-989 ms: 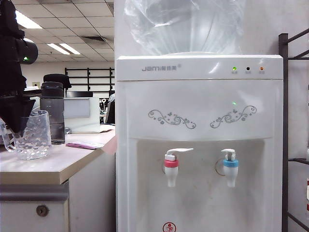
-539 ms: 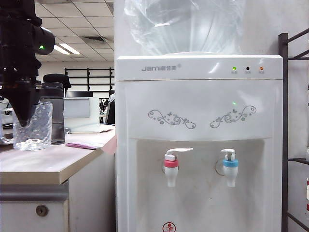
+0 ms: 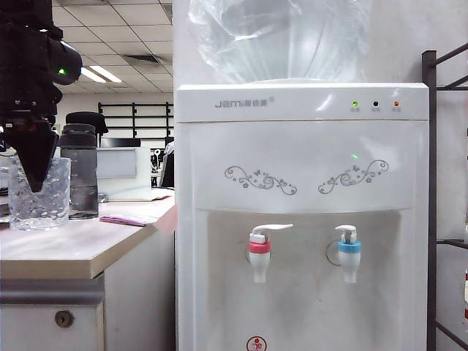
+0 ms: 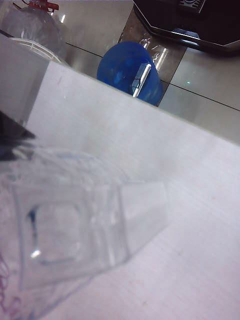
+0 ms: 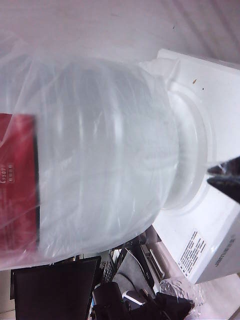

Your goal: Pick up the plastic mug from the left desk, go to the cold water outlet of the water dispenser, press the vertical switch to get some water, then put the mug back on the desk.

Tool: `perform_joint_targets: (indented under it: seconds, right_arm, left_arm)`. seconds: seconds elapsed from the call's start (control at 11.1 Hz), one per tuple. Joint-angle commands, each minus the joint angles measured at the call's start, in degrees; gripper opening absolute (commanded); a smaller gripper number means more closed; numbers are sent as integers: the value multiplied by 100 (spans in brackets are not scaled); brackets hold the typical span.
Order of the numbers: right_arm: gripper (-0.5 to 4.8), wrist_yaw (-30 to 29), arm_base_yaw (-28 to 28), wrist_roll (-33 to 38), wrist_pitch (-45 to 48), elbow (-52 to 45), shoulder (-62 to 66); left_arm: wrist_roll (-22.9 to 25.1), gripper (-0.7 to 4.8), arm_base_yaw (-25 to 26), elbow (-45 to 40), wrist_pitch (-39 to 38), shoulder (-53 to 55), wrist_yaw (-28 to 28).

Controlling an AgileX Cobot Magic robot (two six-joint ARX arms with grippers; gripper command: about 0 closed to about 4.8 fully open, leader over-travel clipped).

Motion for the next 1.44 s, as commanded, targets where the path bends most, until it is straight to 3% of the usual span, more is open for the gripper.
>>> perform_joint_targets:
  seconds: [0.09,0.81,0.99,1.17,1.26,1.44]
  right_arm:
    - [-5,-4,4,-2,74,24,-7]
    - [-5,-4,4,-2,74,24,-7]
    - [-5,-4,4,-2,74,24,-7]
    - [-5,-7,4,-2,74,24,-7]
    - [-5,-4,4,-2,74,24,-7]
    - [-5,-4,4,-2,74,24,-7]
  left_arm:
    - [201,-5,-9,22,13,-26,-107]
    - [339,-5,-48,-7,291,289,-31]
    - [332,79,-50,-13,321,306,-35]
    - [332,95,-50,-13,315,306,-31]
    - [337,212,-50,-13,275,306,9]
    - [424,252,-50,2,48,299,247]
